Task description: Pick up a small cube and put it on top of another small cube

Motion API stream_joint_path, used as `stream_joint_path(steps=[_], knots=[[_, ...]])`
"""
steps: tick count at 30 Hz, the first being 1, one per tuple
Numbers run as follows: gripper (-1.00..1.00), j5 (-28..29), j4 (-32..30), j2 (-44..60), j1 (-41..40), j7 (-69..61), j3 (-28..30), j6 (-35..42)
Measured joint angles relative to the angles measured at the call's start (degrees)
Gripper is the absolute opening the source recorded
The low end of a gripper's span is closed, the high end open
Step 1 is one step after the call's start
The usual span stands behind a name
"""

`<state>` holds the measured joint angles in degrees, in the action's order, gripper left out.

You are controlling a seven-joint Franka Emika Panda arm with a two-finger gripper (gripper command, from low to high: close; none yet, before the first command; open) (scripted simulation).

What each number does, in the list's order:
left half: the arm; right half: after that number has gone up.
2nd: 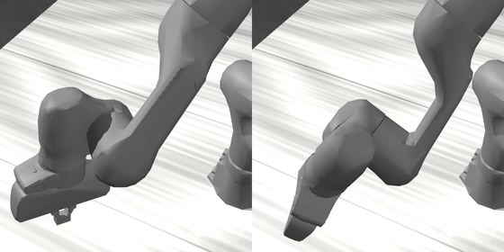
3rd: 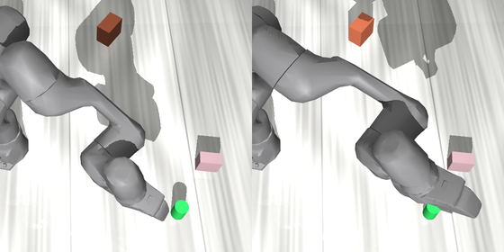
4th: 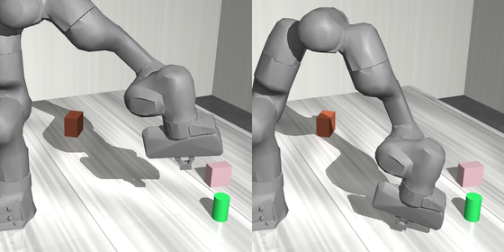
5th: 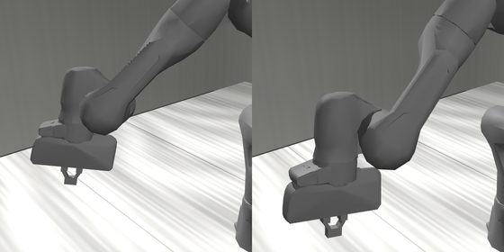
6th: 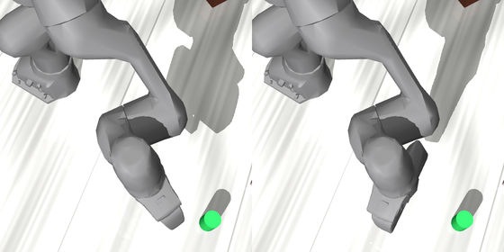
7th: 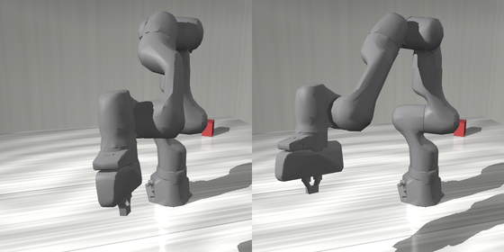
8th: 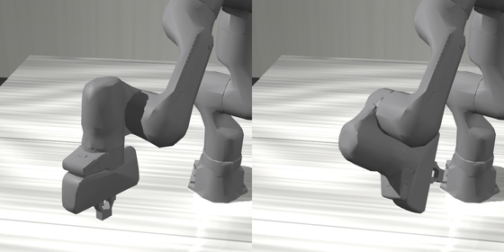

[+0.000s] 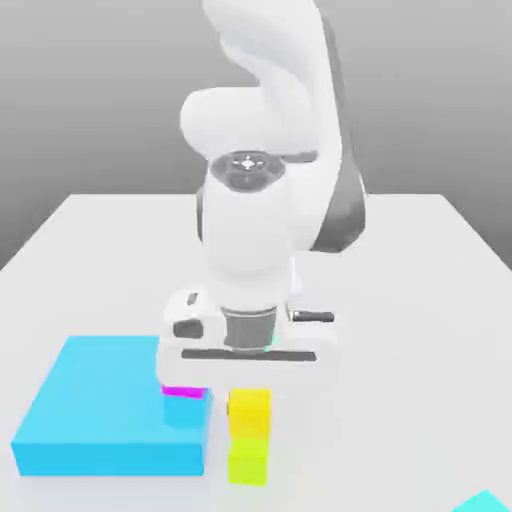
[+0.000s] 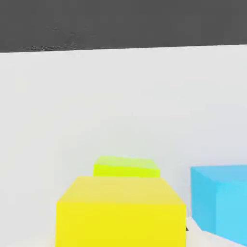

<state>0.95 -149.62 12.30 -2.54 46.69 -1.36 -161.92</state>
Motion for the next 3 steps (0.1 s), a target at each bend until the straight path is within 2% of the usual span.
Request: stream_joint_path(steps=[3], knots=[[1.0, 0.0, 0.0, 0.0, 0.0, 0.0, 0.0, 0.0]])
